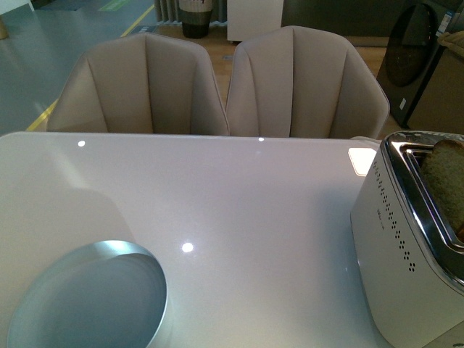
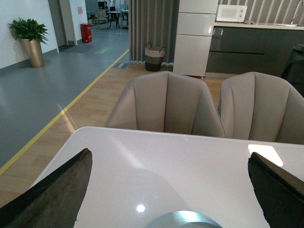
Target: Left arm holds plate, right arm toasts bread
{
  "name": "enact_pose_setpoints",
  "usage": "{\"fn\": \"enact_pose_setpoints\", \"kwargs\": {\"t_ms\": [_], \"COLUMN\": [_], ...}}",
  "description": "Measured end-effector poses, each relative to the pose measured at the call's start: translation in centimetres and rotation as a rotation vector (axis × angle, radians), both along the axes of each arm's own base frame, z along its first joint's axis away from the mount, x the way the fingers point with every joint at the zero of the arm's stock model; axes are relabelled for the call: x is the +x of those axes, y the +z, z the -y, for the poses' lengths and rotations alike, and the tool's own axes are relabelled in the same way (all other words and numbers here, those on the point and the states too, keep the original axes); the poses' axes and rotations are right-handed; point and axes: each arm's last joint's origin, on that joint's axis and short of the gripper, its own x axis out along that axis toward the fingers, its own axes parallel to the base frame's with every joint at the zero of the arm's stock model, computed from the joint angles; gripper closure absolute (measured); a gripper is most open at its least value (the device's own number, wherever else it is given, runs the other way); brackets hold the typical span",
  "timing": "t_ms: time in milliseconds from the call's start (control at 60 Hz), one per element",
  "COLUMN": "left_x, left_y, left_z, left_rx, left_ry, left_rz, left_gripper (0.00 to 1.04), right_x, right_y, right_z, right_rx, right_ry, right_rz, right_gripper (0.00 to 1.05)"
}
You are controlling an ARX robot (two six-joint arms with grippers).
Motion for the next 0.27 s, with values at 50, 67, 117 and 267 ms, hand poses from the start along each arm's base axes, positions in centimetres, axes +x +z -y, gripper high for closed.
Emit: {"fn": "enact_pose_setpoints", "kwargs": {"t_ms": [50,67,117,267], "left_x": [0.00,0.00,0.00,0.00], "left_y": [0.00,0.00,0.00,0.00], "left_z": [0.00,0.00,0.00,0.00], "left_rx": [0.000,0.000,0.000,0.000], "left_ry": [0.000,0.000,0.000,0.000], "left_rz": [0.000,0.000,0.000,0.000], "left_gripper": [0.07,0.07,0.07,0.07], "right_x": [0.00,0.00,0.00,0.00], "right_y": [0.00,0.00,0.00,0.00], "right_z": [0.00,0.00,0.00,0.00], "right_rx": [0.000,0.000,0.000,0.000], "right_ry": [0.000,0.000,0.000,0.000], "right_rz": [0.000,0.000,0.000,0.000], "right_gripper": [0.09,0.09,0.09,0.09]}}
